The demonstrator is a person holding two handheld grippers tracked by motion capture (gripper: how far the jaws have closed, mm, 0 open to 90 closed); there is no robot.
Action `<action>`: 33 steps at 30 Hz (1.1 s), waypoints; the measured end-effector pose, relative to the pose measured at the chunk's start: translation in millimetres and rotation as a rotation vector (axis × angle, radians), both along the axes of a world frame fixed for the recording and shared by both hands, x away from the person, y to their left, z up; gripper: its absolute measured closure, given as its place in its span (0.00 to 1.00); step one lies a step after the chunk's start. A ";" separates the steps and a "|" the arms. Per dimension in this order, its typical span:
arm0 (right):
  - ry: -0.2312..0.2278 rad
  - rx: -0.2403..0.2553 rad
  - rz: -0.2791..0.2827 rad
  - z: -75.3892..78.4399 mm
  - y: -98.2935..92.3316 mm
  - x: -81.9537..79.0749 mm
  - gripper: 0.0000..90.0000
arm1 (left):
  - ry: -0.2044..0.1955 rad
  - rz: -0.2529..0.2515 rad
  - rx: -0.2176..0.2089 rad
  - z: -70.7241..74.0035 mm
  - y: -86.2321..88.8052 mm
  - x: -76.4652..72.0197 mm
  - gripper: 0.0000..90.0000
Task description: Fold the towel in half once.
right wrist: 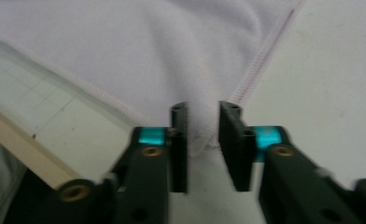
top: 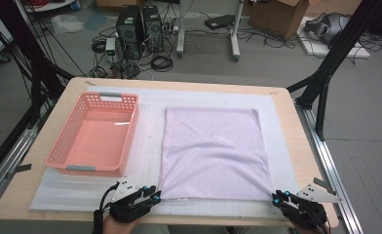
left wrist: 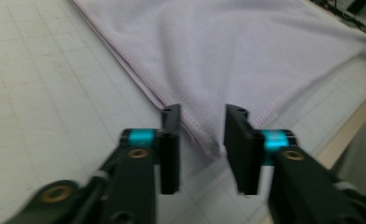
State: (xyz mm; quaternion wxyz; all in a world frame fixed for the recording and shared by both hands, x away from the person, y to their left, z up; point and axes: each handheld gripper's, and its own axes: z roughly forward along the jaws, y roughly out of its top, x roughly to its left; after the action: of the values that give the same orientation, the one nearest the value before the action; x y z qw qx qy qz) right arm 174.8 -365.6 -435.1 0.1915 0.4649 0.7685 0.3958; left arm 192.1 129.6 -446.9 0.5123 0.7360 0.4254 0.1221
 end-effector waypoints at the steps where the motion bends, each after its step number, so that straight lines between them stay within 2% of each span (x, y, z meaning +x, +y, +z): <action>1: -0.007 0.022 -0.009 1.5 -2.2 -0.3 0.76 | -0.017 0.014 -0.012 2.6 1.0 0.5 0.65; 3: -0.034 0.051 -0.040 4.3 -6.1 0.6 0.73 | -0.035 0.039 -0.014 5.8 3.3 4.3 0.61; 6: -0.019 0.053 -0.076 0.8 -7.0 8.5 0.68 | 0.014 0.064 -0.040 4.2 4.9 16.4 0.58; 9: 0.032 0.028 -0.082 -10.1 -2.4 18.7 0.66 | 0.076 0.057 -0.019 -1.5 -0.4 26.6 0.55; 11: 0.057 0.003 -0.070 -14.6 0.7 22.7 0.71 | 0.112 0.036 -0.010 -4.8 -5.7 30.3 0.55; 12: 0.052 0.001 -0.076 -14.5 1.8 22.1 0.75 | 0.126 0.019 -0.001 -6.4 -8.8 31.4 0.55; 13: 0.060 0.008 -0.067 -14.2 1.6 22.2 0.85 | 0.150 0.004 0.004 -8.7 -12.8 31.9 0.54; 14: 0.070 0.029 -0.048 -14.6 1.7 22.0 0.92 | 0.128 0.005 0.012 -10.0 -16.0 29.8 0.54; 15: 0.069 0.031 -0.051 -14.9 3.0 21.4 0.93 | 0.111 0.004 0.031 -11.1 -19.5 27.5 0.58; 16: 0.068 0.027 -0.048 -14.5 3.6 21.3 0.95 | 0.076 0.027 0.081 -11.3 -22.9 23.9 0.64; 17: 0.076 0.026 -0.044 -13.7 3.3 21.5 0.96 | 0.055 0.032 0.119 -11.2 -24.4 21.8 0.77; 18: 0.078 0.030 -0.038 -13.5 2.7 21.2 0.96 | 0.086 0.014 0.091 -11.1 -22.7 22.5 0.90; 19: 0.078 0.033 -0.032 -13.4 1.6 20.2 0.96 | 0.102 0.021 0.082 -10.5 -21.6 21.8 0.95; 21: 0.091 0.043 -0.024 -12.0 -1.6 14.7 0.96 | 0.110 0.003 0.088 -8.5 -18.5 16.4 0.96; 24: 0.104 0.072 -0.012 -7.8 -9.4 1.1 0.96 | 0.134 -0.022 0.052 -6.7 -8.8 3.2 0.96; 27: 0.130 0.107 0.006 -5.3 -13.7 -14.7 0.96 | 0.139 -0.050 0.038 -5.8 -1.5 -10.3 0.96; 30: 0.149 0.098 0.029 -4.4 -12.2 -23.1 0.96 | 0.129 -0.073 0.023 -4.8 0.8 -18.0 0.94; 31: 0.147 0.089 0.025 -3.6 -11.7 -25.1 0.95 | 0.112 -0.078 0.017 -4.0 0.7 -18.1 0.92; 33: 0.138 0.091 0.024 -1.4 -11.1 -23.6 0.87 | 0.066 -0.071 0.016 -1.7 -0.5 -13.2 0.74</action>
State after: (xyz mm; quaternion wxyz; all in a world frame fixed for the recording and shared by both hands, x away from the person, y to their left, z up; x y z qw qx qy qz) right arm 151.2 -376.7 -436.5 0.1120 0.4902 0.7665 0.3995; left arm 178.9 129.1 -448.6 0.4961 0.7584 0.4145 0.0828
